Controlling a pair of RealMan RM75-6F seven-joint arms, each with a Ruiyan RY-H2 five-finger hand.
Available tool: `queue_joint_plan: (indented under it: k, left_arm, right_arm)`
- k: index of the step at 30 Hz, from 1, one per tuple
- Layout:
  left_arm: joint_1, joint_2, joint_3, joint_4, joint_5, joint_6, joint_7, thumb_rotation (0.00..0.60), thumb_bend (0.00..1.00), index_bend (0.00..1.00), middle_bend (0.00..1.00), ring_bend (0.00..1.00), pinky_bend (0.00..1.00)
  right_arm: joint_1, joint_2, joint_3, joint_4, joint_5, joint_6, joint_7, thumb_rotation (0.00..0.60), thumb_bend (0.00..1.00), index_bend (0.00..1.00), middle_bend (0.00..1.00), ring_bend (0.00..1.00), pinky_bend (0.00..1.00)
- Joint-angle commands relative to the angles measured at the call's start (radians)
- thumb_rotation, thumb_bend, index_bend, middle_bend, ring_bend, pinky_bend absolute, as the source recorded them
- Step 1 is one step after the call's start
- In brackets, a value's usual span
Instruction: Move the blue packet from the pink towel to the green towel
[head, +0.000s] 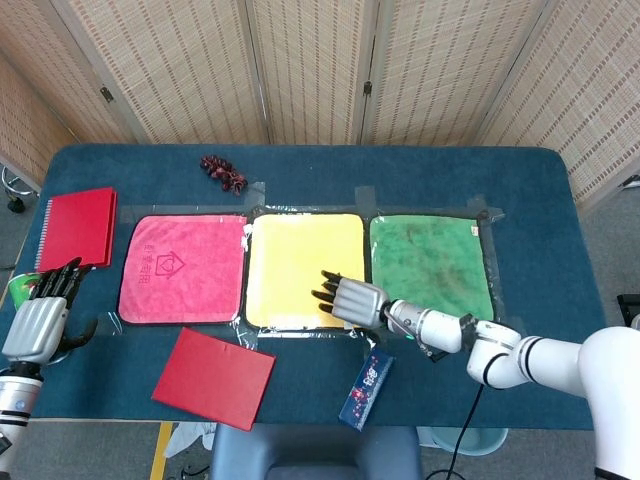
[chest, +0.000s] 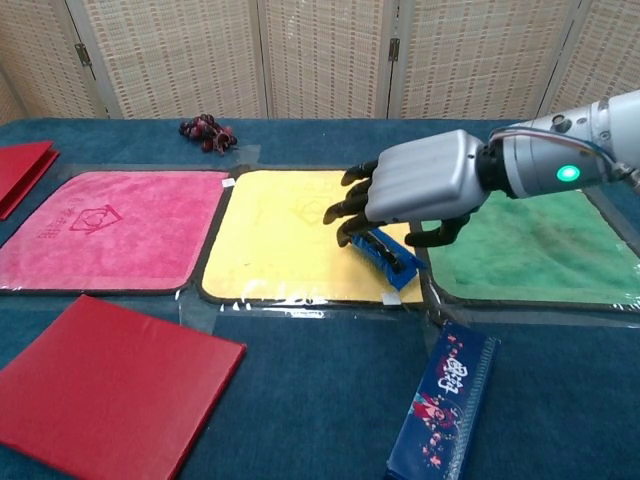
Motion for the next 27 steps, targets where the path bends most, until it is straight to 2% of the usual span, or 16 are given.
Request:
queue_joint_plan:
  k: [1, 11, 17, 27]
  left_arm:
    - [0.003, 0.001, 0.001, 0.002, 0.001, 0.002, -0.002, 0.600, 0.43, 0.00, 0.00, 0.00, 0.01]
    - [0.005, -0.004, 0.001, 0.005, 0.002, -0.002, -0.003, 0.600, 0.43, 0.00, 0.00, 0.00, 0.01]
    - [0.006, -0.004, -0.001, 0.003, 0.001, -0.002, -0.002, 0.600, 0.43, 0.00, 0.00, 0.00, 0.01]
    - [0.001, -0.011, -0.004, 0.010, 0.002, -0.009, -0.006, 0.600, 0.43, 0.00, 0.00, 0.00, 0.01]
  right_arm:
    - [0.009, -0.038, 0.009, 0.028, 0.025, -0.039, -0.037, 0.600, 0.59, 0.13, 0.05, 0.11, 0.00]
    - [-0.004, -0.051, -0.006, 0.062, 0.039, -0.057, -0.053, 0.600, 0.58, 0.13, 0.08, 0.09, 0.00]
    - [-0.011, -0.038, -0.020, 0.069, 0.037, -0.064, -0.069, 0.600, 0.58, 0.18, 0.11, 0.08, 0.00]
    - [-0.061, 0.082, -0.050, 0.018, 0.043, -0.023, -0.094, 0.600, 0.59, 0.25, 0.15, 0.08, 0.00]
